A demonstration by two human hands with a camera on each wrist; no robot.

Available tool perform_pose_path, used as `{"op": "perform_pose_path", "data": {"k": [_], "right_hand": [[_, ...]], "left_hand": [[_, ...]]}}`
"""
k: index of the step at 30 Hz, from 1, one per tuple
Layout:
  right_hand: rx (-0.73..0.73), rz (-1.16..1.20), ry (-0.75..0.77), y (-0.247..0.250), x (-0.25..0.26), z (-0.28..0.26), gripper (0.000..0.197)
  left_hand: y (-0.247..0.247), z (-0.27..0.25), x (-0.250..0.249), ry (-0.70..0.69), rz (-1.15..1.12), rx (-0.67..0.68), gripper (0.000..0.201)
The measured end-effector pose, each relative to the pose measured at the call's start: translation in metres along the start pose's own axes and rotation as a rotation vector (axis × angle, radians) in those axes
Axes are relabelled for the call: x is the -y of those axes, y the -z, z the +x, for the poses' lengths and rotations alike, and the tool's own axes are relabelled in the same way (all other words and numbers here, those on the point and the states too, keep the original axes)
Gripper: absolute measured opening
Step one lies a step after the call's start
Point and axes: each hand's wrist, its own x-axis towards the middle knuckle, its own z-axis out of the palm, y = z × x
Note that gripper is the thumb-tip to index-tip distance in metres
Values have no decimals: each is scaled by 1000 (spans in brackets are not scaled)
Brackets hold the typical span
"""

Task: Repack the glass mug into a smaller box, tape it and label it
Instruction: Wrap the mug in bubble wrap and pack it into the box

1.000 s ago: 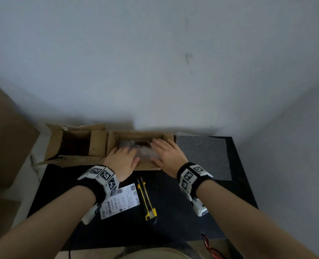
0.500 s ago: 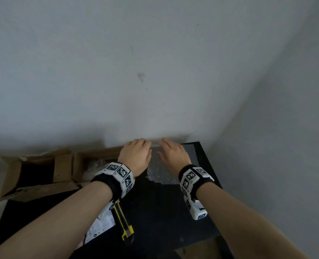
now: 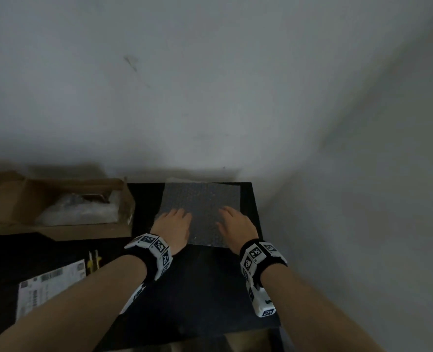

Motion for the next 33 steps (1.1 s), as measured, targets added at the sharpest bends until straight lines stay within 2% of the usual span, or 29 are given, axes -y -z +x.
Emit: {"op": "perform_pose_path", "data": {"k": [8, 16, 19, 23, 26, 30, 33], "right_hand": [[115, 57, 63, -36, -35, 18, 49], [88, 67, 82, -43, -43, 25, 63], [104, 44, 65, -43, -43, 28, 63], [117, 31, 58, -45, -39, 30, 48], [109, 48, 57, -41, -35, 32, 28], [15, 144, 10, -20, -32, 33, 19], [-72, 250, -23, 6, -24, 33, 16]], "left_hand": [[-42, 23, 4, 103, -87, 157, 43], [-55, 37, 3, 174, -116, 152, 53], [-59, 39, 3, 166, -130, 131, 42], [-60, 36, 2, 123, -144, 124, 24], [-54, 35, 0, 126, -147, 74, 24], [-25, 36, -3, 190, -242, -4, 17], [4, 40, -2, 246, -398, -134, 18]]}}
